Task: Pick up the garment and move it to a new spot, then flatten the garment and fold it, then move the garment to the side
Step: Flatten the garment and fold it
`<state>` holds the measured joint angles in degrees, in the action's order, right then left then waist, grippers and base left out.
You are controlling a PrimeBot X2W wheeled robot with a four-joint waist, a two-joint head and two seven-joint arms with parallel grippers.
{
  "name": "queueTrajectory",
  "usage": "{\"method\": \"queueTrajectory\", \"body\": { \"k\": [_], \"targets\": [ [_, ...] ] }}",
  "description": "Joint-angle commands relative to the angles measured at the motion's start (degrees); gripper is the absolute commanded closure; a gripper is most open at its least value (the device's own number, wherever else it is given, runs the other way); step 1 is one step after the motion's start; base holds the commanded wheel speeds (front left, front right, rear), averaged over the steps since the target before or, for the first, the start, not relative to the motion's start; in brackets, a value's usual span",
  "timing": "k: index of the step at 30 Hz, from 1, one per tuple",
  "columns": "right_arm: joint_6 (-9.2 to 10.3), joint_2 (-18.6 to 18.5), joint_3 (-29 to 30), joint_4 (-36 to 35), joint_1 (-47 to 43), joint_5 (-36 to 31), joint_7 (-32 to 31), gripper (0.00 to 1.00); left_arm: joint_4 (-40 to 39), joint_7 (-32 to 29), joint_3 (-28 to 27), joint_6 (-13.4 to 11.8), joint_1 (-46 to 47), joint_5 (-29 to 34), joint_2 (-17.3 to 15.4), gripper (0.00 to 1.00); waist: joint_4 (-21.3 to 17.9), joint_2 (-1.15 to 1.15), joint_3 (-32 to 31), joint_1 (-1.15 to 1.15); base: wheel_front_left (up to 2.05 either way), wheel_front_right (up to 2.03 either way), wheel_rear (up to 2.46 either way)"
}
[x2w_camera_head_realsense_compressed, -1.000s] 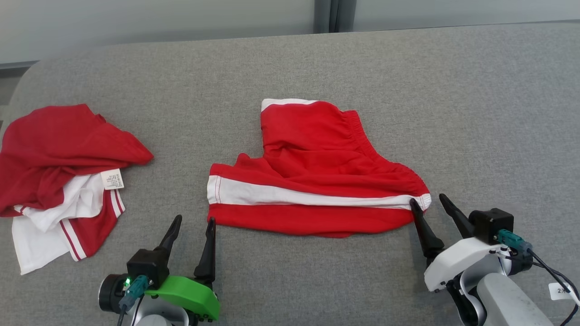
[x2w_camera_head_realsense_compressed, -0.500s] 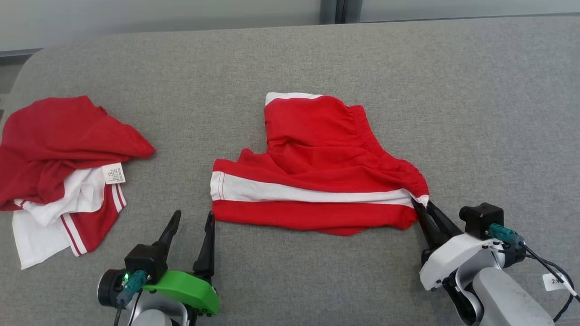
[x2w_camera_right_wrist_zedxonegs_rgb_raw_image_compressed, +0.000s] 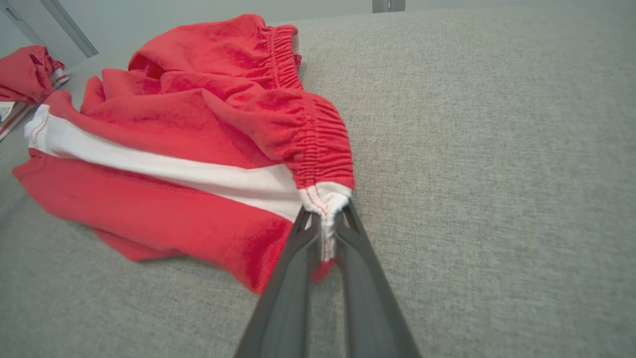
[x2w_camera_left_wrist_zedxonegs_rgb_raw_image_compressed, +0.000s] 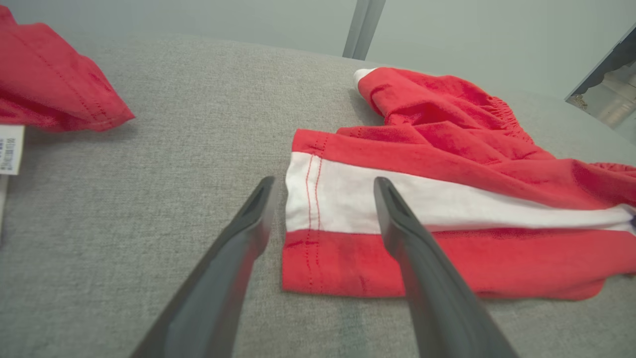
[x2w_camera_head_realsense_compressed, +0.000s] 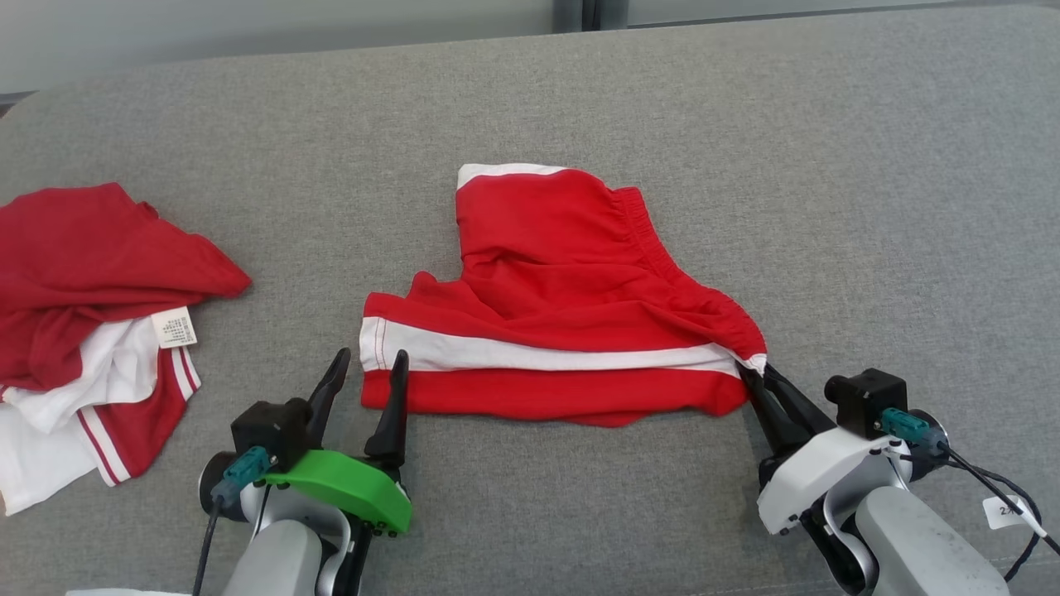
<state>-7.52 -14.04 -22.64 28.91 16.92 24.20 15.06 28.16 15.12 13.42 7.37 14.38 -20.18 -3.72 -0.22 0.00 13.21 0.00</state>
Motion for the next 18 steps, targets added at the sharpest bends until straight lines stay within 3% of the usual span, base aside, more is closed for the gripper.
{"method": "queueTrajectory", "body": {
  "k": [1, 12, 18],
  "targets": [
    [0.06, -0.37, -0.24, -0.27, 0.78, 0.12, 0.15, 1.0, 0.58, 0.04, 0.8, 0.12, 1.43, -1.76, -1.24, 0.0, -0.55, 0.0, 0.47, 0.0, 0.0, 0.0, 0.0],
    [0.06, -0.72, -2.59, -0.97, 2.28, 0.81, 0.15, 1.0, 5.76, 0.03, 6.4, 0.15, 6.65, -10.73, -5.51, 0.0, -2.67, 0.0, 2.24, 0.0, 0.0, 0.0, 0.0],
    [0.06, -0.56, -3.42, -1.06, 2.56, 0.81, 0.15, 1.0, 6.86, 0.03, 8.31, 0.16, 7.94, -14.43, -6.16, 0.0, -3.19, 0.0, 2.74, 0.0, 0.0, 0.0, 0.0]
  ]
}}
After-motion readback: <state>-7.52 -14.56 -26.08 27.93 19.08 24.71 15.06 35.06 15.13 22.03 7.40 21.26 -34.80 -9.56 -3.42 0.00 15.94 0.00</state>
